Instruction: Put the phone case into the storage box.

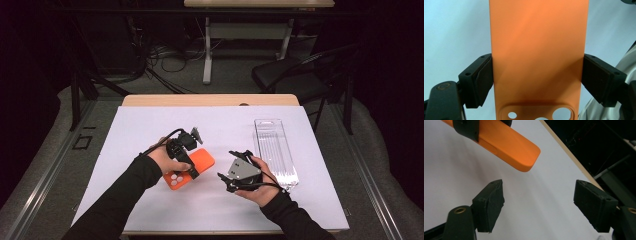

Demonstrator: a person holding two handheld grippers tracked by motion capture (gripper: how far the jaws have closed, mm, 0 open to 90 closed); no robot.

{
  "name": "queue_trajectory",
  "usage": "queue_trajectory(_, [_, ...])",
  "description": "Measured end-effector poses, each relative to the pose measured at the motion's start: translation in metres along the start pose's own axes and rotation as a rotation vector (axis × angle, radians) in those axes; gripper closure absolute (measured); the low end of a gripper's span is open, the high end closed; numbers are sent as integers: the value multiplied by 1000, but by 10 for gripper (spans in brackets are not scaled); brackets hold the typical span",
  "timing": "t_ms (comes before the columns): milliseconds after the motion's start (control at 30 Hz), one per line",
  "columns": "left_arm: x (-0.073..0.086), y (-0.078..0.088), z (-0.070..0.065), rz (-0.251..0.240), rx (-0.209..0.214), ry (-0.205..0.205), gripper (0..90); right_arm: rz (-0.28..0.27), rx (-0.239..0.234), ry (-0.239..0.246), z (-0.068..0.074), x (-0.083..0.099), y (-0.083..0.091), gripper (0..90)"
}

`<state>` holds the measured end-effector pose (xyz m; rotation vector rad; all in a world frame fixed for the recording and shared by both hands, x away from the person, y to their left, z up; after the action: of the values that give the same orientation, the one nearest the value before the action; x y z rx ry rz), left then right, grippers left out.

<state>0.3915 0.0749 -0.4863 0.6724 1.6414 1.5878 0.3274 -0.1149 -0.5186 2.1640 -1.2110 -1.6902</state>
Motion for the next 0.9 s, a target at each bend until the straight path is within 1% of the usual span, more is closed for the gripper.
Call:
queue_trajectory(67, [-1, 0, 0, 3, 11, -2, 162, 14, 22, 60, 1, 0, 0, 237])
queue_trajectory(133, [-3, 1, -1, 12, 12, -6, 162, 28, 44, 114, 2, 0, 0, 223])
queue_trajectory(167, [-4, 1, -1, 10, 12, -10, 162, 24, 50, 140, 3, -1, -1, 217])
queue_trajectory(233, [-6, 1, -2, 13, 20, -14, 163, 38, 60, 193, 4, -1, -2, 215])
queue_trajectory(267, [-7, 1, -3, 11, 23, -14, 162, 45, 65, 211, 6, 0, -3, 215])
queue_trajectory(300, [-8, 2, -4, 14, 27, -19, 162, 60, 64, 238, 7, -1, -3, 218])
queue_trajectory(333, [-9, 2, -5, 16, 33, -18, 163, 61, 67, 257, 8, -1, -4, 224])
queue_trajectory(400, [-12, 1, -6, 17, 32, -21, 163, 84, 63, 295, 10, -1, -5, 252])
queue_trajectory(467, [-14, 1, -7, 13, 35, -25, 162, 88, 65, 337, 11, -1, -6, 256])
queue_trajectory(500, [-14, 1, -8, 14, 37, -23, 162, 87, 75, 353, 12, -1, -6, 256])
queue_trajectory(533, [-15, 1, -8, 15, 37, -27, 162, 90, 76, 371, 12, -1, -7, 256])
queue_trajectory(600, [-17, 0, -10, 16, 41, -33, 162, 96, 77, 392, 14, 0, -8, 258])
queue_trajectory(633, [-17, 0, -11, 16, 42, -28, 162, 100, 78, 400, 14, 0, -8, 261])
queue_trajectory(667, [-18, -1, -12, 17, 41, -34, 162, 105, 78, 403, 15, 0, -8, 262])
queue_trajectory(700, [-18, -1, -12, 19, 42, -36, 162, 112, 76, 420, 15, 0, -9, 264])
queue_trajectory(733, [-19, -2, -13, 19, 43, -36, 162, 111, 80, 421, 16, 1, -9, 265])
queue_trajectory(767, [-19, -2, -13, 28, 44, -45, 162, 114, 81, 434, 17, 1, -10, 266])
queue_trajectory(800, [-19, -3, -15, 22, 45, -35, 162, 118, 84, 434, 18, 2, -10, 269])
queue_trajectory(900, [-21, -3, -15, 27, 43, -51, 163, 128, 84, 467, 19, 2, -11, 286])
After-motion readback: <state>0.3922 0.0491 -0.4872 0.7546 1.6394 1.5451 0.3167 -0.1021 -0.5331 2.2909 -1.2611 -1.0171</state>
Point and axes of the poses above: each handheld gripper's, and its own axes: y roughly backward along the jaws, x roughly out of its underside, z roughly to its left, the point moved 3 cm from there along -y, roughly forward along the jaws, and after that the axes turned 13 degrees about -x, right-handed, at the moved point
